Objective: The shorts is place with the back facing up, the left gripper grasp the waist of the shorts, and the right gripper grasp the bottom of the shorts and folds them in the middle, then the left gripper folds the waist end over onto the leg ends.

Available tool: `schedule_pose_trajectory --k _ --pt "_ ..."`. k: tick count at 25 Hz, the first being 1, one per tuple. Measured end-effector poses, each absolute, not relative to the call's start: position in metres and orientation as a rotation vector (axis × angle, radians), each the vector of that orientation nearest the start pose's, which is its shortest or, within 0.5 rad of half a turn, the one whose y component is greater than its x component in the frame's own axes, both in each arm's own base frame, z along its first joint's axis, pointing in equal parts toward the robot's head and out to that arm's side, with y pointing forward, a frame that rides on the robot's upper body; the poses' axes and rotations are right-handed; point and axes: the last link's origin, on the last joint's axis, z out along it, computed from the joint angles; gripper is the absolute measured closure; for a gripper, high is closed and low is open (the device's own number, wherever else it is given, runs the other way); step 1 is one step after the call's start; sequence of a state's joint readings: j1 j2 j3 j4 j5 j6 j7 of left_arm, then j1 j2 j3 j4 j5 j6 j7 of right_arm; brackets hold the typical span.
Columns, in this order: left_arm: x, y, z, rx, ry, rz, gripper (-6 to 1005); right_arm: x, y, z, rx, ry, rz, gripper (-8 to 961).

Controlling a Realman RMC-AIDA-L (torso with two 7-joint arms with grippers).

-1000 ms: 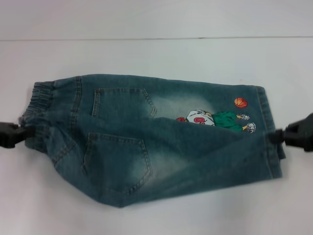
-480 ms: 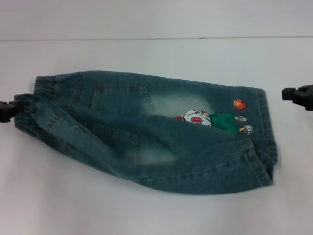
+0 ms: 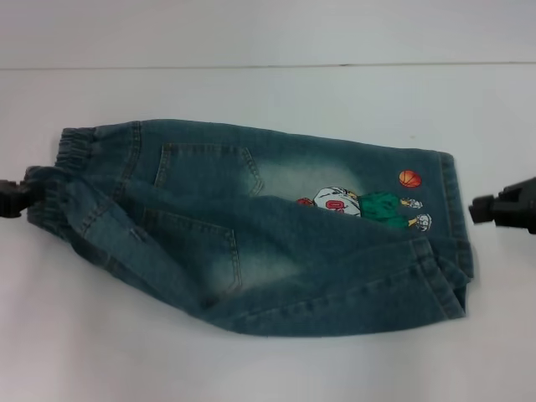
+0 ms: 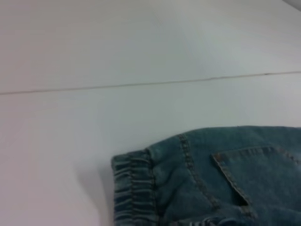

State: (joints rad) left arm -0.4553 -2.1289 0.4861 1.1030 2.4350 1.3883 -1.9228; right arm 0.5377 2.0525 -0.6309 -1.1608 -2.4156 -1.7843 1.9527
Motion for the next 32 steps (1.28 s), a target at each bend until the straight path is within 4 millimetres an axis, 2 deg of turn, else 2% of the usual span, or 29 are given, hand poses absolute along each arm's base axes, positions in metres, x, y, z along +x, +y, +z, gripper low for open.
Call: schedule_pose_trajectory --k 6,11,16,21,27,32 --pt "-0.328 0.334 0.074 -2.245 -1.128 -0.171 957 0.249 0.343 0.077 -2.686 1.111 -0.1 758" --pt "-0.329 0.333 0.069 -2.26 -1.127 -0.163 957 0.241 0.35 0.06 -2.696 1.139 -0.178 561" --pt "-0.331 0.331 0.068 -2.26 -1.132 -0.16 957 0.241 0.352 0.038 -2.714 1.161 -0.242 313" --pt "-0.332 0.329 0.067 -2.263 -1.131 -0.157 957 0.244 0.356 0.024 -2.709 1.178 -0.26 263" --pt "-0.332 0.327 0.068 -2.265 -1.131 -0.156 957 0.244 0.356 0.017 -2.72 1.186 -0.292 203" --pt "-0.332 0.328 0.067 -2.264 -1.13 -0.157 957 0.245 0.356 0.014 -2.717 1.206 -0.307 216"
